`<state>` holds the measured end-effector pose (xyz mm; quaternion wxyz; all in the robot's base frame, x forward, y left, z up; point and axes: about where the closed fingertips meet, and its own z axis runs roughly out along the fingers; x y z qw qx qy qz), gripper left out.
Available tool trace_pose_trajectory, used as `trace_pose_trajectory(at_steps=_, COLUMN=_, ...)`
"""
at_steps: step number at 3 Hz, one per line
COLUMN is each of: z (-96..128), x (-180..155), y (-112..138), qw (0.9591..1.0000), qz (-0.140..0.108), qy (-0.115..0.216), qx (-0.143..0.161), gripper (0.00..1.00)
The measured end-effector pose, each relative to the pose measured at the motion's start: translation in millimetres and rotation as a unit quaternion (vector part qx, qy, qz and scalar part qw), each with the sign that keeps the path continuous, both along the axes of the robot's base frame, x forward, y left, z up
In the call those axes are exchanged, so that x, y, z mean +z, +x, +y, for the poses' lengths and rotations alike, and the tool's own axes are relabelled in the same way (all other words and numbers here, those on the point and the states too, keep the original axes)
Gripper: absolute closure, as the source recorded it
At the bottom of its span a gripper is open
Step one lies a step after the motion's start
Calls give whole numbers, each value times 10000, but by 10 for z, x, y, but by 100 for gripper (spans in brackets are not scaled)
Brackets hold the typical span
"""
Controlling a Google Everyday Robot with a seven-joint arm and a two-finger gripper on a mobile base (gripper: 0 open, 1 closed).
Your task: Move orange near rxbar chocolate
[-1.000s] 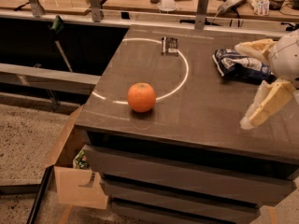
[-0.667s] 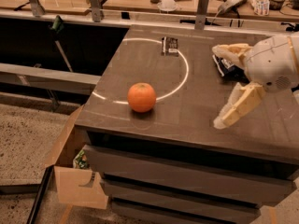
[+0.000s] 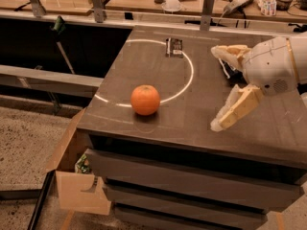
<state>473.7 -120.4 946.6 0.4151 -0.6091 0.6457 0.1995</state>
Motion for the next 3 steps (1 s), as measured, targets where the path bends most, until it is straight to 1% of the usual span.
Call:
trace_pose_trajectory(at_steps=1, z=189, x=-88, y=117, qw=9997, qz=-77, qy=166, qx=-171, gripper=0)
trace_pose_trajectory(at_steps=2, z=436, x=-227, y=254, qw=9987, qz=-41, qy=343, qx=-369, gripper=0)
trace_pose_trajectory(at_steps=3, z=712, x=-428, y=408, qw=9978, qz=9, qy=531, qx=-408, gripper=0)
